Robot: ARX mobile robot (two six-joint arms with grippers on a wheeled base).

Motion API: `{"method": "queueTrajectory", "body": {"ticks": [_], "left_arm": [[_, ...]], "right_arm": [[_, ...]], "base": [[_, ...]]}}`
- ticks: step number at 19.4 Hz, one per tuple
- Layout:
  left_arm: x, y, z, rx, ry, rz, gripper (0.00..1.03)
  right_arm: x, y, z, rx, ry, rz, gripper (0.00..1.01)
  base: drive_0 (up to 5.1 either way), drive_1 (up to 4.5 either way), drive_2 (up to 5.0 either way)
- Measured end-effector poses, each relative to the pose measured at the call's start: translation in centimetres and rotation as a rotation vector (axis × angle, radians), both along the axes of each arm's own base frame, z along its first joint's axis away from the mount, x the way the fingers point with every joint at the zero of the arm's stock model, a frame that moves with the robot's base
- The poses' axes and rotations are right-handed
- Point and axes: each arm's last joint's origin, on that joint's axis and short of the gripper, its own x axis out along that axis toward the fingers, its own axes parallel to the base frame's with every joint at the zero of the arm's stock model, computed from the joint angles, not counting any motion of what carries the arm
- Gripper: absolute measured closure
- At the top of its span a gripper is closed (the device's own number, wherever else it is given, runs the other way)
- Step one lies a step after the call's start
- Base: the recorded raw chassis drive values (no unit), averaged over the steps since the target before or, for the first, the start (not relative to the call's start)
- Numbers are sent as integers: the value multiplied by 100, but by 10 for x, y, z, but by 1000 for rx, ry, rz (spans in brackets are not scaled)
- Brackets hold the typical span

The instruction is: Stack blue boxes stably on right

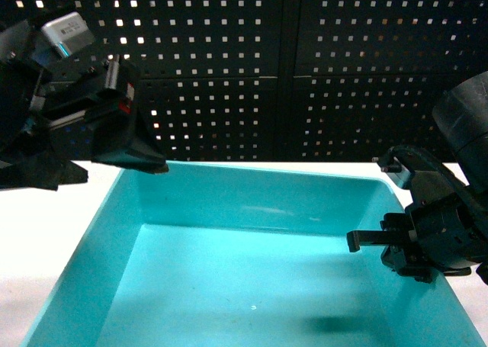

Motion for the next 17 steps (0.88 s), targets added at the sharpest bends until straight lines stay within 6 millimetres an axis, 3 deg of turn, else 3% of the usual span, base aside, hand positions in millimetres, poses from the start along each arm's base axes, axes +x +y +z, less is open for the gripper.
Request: {"method": "queueTrajectory", "body": {"ticks": [3, 12, 15, 16, 17], "left_arm": [[7, 4, -28, 43, 81, 34, 5], [12, 5, -51, 92, 97, 47, 5], [8, 1, -78, 131, 169, 18, 5], [2, -3, -97, 145, 233, -6, 5], [5, -4, -100, 147, 214, -7, 5]], "right_arm": [[1, 0, 0, -2, 8, 0, 99], [2, 0, 0, -3, 10, -1, 99], [3, 0, 0, -3, 12, -1, 99], [4, -1, -1, -1, 15, -2, 99], [4, -2, -2, 2, 16, -2, 99]], "base": [[0, 0, 0], [0, 0, 0], [0, 0, 0], [0, 0, 0], [0, 0, 0]]}}
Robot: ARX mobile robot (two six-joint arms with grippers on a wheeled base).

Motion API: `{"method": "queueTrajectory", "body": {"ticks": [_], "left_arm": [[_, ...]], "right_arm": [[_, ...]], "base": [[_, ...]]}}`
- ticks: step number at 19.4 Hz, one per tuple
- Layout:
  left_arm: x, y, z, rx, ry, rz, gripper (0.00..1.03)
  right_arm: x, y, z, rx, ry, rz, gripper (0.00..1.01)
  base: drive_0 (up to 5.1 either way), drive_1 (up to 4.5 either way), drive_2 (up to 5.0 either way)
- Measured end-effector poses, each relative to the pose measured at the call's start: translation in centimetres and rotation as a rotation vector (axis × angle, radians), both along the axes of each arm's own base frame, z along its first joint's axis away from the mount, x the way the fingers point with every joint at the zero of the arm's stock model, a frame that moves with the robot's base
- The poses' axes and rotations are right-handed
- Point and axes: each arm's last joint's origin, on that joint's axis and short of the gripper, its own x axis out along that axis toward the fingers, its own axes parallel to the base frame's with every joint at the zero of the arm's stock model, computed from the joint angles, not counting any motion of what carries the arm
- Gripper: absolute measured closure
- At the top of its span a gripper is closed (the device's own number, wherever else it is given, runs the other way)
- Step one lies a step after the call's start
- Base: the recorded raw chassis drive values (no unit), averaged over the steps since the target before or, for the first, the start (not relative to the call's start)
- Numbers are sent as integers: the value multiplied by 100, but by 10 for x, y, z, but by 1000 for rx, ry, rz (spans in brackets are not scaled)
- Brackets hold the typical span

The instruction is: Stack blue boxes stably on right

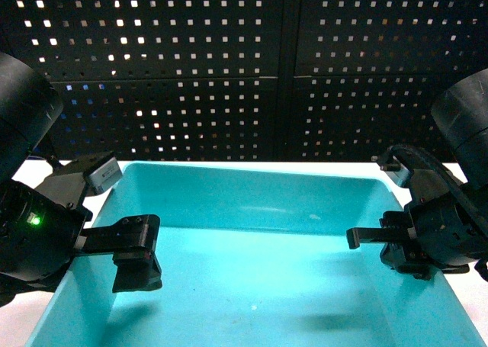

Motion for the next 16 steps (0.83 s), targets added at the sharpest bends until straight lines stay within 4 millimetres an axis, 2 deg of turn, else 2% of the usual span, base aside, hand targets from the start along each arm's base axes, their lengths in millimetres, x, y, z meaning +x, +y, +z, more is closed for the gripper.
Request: {"method": "queueTrajectory", "body": {"ticks": [5, 13, 16], "left_arm": [[9, 6, -23, 31, -1, 17, 5], [19, 15, -32, 50, -66, 2, 5], [19, 15, -31, 66, -86, -3, 27]], "right_arm": [[1, -4, -1, 13, -12, -6, 99], [0, -9, -3, 27, -16, -15, 99], [0, -8, -3, 32, -20, -11, 99]], "base": [[0, 0, 0], [0, 0, 0], [0, 0, 0]]}}
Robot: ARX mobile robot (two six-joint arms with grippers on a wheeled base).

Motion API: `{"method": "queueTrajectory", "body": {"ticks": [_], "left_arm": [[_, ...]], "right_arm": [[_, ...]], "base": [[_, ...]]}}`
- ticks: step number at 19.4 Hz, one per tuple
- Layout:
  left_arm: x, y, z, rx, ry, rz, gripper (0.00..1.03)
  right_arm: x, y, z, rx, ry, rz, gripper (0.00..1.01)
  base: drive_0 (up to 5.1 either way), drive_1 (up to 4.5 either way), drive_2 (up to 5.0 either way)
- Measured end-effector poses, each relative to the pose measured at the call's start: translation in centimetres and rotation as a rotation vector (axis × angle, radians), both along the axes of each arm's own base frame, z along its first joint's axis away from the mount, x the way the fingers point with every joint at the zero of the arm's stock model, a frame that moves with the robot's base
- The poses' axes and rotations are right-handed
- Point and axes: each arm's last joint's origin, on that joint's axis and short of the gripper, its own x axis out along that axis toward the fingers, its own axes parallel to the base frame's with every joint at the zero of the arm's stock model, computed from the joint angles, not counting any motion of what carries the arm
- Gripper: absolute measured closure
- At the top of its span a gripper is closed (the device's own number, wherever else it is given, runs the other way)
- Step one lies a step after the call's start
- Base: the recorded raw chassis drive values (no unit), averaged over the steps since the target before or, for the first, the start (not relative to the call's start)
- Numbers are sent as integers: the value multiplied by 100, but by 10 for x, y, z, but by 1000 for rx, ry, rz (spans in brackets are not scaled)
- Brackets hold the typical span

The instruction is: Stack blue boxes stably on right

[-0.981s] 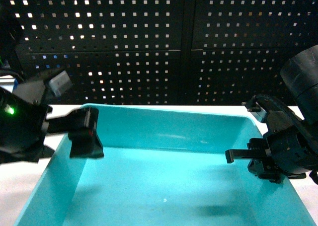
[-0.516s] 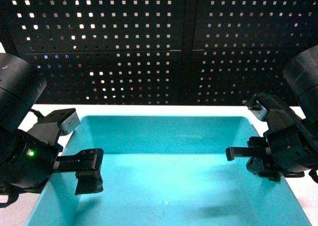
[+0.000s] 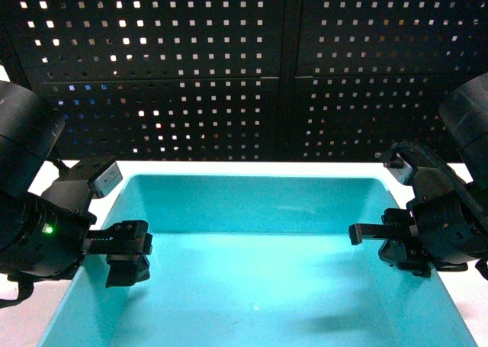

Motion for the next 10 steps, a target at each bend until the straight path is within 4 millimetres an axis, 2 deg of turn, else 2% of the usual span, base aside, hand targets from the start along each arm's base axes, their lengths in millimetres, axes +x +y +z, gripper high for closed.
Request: {"method": "queueTrajectory", "body": {"ticks": [8, 10], "left_arm": [[0, 6, -7, -52, 43, 47, 94], [1, 6, -7, -51, 42, 60, 96]], "right_arm": [[0, 2, 0, 2, -6, 6, 99], [0, 2, 0, 3, -6, 5, 99]], "base": [[0, 0, 0], [0, 0, 0]]}}
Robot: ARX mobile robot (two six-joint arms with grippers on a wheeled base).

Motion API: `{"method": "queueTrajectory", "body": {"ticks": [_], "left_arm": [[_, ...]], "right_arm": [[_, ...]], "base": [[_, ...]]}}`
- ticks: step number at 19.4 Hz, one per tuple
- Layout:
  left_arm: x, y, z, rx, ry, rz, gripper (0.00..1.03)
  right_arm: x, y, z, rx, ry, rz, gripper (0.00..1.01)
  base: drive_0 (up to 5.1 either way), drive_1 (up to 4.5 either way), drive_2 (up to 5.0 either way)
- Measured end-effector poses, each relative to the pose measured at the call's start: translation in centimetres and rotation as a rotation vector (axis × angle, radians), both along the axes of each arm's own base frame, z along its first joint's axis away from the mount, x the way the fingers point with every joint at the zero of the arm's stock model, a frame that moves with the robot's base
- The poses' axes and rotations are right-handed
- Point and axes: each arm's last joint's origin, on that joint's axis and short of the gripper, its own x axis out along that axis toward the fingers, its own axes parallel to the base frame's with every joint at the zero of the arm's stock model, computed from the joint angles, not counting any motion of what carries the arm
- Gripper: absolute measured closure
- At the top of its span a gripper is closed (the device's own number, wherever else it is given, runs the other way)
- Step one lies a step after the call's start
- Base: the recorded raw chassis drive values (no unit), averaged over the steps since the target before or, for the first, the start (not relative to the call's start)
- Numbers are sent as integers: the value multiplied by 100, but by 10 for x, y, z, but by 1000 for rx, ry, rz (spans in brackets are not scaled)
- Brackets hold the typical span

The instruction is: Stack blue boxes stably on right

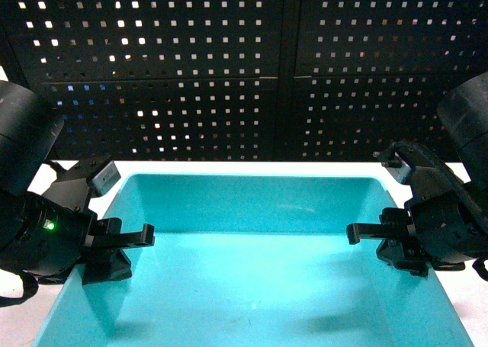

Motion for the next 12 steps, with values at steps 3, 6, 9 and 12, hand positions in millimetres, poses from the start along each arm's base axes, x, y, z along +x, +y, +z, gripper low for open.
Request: {"method": "queueTrajectory", "body": {"ticks": [3, 6, 9, 12], "left_arm": [[1, 1, 0, -2, -3, 5, 96], [3, 3, 3, -5, -30, 11, 96], [4, 7, 11, -1, -77, 18, 97], [6, 13, 18, 24, -129, 24, 97]], "right_arm": [[0, 0, 1, 2, 2, -3, 99], [1, 0, 2, 11, -13, -13, 99], [1, 0, 12, 25, -45, -25, 99], [1, 4, 24, 43, -68, -40, 99]], "base": [[0, 0, 0], [0, 0, 0], [0, 0, 0], [0, 0, 0]]}}
